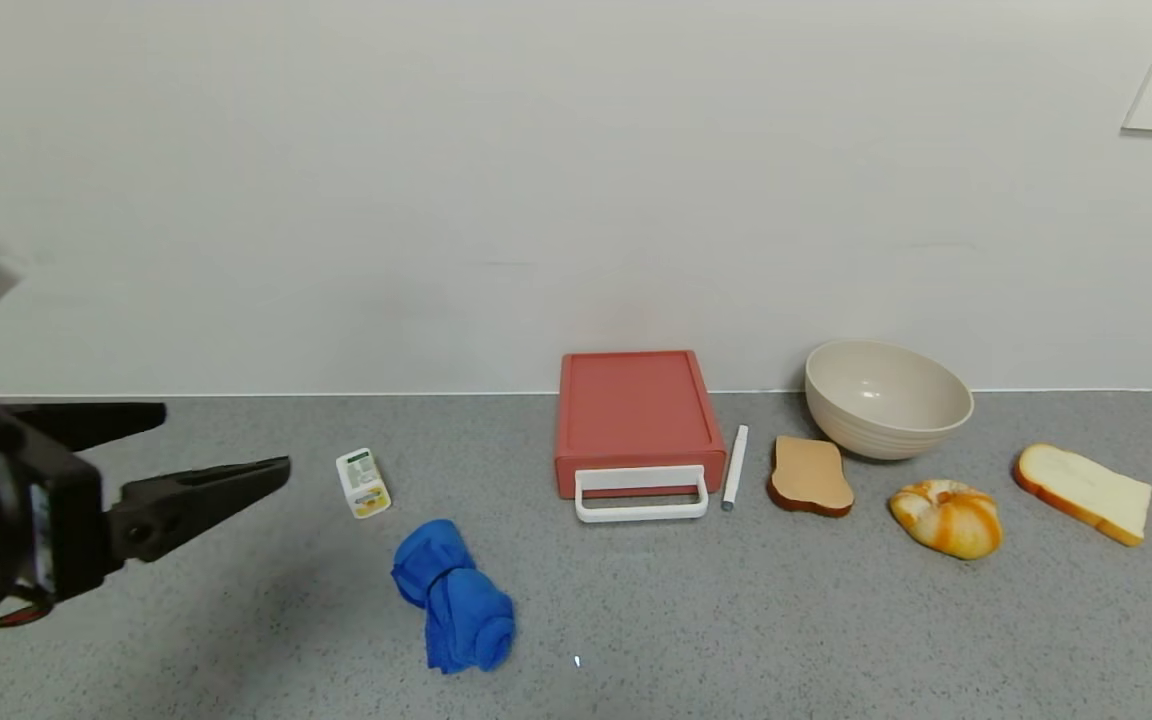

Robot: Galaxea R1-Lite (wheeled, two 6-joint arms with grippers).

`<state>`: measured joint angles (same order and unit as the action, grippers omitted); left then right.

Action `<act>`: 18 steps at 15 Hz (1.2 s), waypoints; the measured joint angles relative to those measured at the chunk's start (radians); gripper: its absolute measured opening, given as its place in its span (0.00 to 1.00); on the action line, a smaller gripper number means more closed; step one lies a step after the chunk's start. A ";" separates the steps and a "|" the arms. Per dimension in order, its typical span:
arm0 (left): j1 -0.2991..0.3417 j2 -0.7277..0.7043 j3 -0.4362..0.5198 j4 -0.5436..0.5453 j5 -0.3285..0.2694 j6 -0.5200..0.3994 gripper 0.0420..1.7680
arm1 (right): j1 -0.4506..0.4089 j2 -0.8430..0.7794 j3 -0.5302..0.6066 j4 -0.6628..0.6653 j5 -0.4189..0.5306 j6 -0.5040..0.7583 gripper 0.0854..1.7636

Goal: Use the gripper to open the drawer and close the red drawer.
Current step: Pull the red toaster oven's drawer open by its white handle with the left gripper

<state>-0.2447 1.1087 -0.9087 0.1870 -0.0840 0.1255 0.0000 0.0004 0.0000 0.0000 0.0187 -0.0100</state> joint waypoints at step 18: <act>-0.257 0.483 -0.261 -0.007 -0.034 0.042 0.04 | 0.000 0.000 0.000 0.000 0.001 -0.001 0.96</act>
<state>-0.5021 1.5913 -1.1694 0.1798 -0.1183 0.1674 0.0000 0.0004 0.0000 0.0000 0.0196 -0.0109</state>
